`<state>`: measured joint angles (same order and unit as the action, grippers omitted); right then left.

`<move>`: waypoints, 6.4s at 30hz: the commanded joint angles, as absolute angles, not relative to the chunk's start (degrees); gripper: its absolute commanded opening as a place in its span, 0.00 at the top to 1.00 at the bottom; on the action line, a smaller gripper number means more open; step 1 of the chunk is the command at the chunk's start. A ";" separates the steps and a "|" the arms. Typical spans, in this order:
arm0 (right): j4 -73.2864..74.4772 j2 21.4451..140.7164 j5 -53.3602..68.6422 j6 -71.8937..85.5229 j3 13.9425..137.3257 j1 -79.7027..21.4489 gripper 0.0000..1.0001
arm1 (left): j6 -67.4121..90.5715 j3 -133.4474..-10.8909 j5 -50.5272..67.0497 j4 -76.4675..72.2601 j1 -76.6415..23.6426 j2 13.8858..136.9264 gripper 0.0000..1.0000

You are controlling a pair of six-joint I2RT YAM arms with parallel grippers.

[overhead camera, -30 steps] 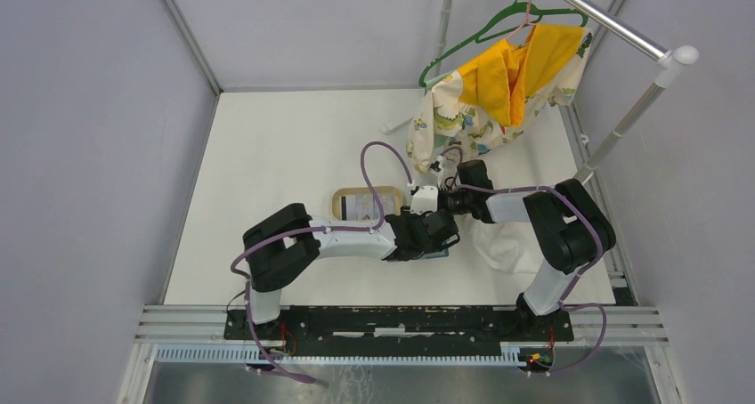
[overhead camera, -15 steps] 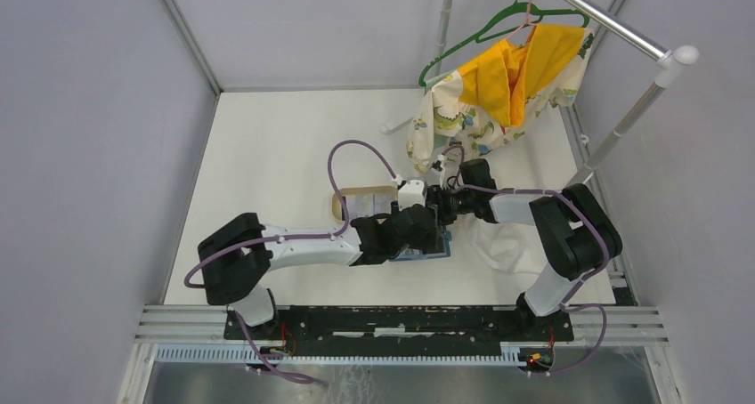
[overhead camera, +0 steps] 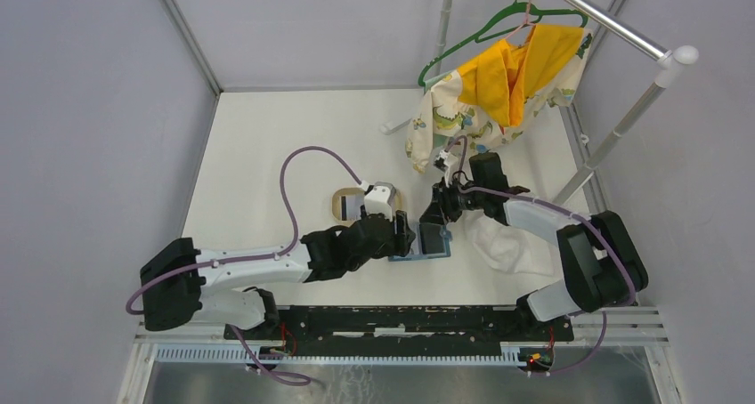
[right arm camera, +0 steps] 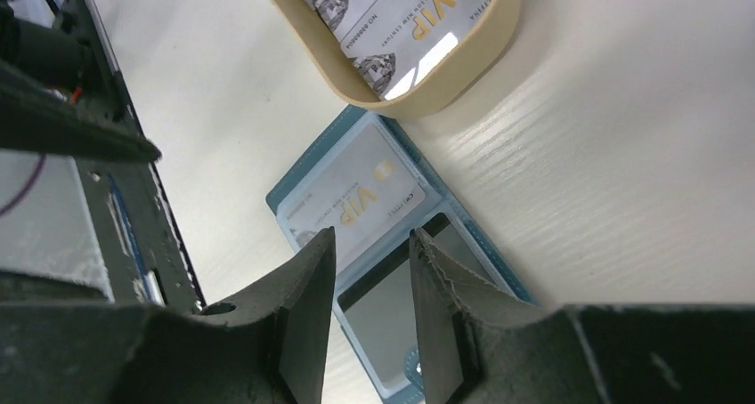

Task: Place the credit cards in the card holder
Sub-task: Insert the credit card into the card holder, then turn over the card slot in the card holder.

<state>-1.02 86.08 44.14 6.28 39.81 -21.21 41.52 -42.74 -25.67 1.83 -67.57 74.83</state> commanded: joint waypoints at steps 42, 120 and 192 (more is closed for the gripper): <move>6.72 77.90 34.83 -49.23 35.41 -34.57 0.84 | 46.69 -21.07 -11.18 -26.08 -54.49 69.15 0.61; 9.26 84.53 29.45 -47.29 38.48 -39.91 0.87 | 54.47 -24.41 1.22 -38.22 -54.43 83.17 0.51; 18.09 67.32 44.53 -51.20 39.38 -22.44 0.75 | 43.39 -28.12 -3.96 -35.43 -55.02 79.39 0.39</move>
<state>16.99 68.58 40.14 -48.93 37.39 -22.59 54.72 -26.61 6.00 -50.57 -53.82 87.48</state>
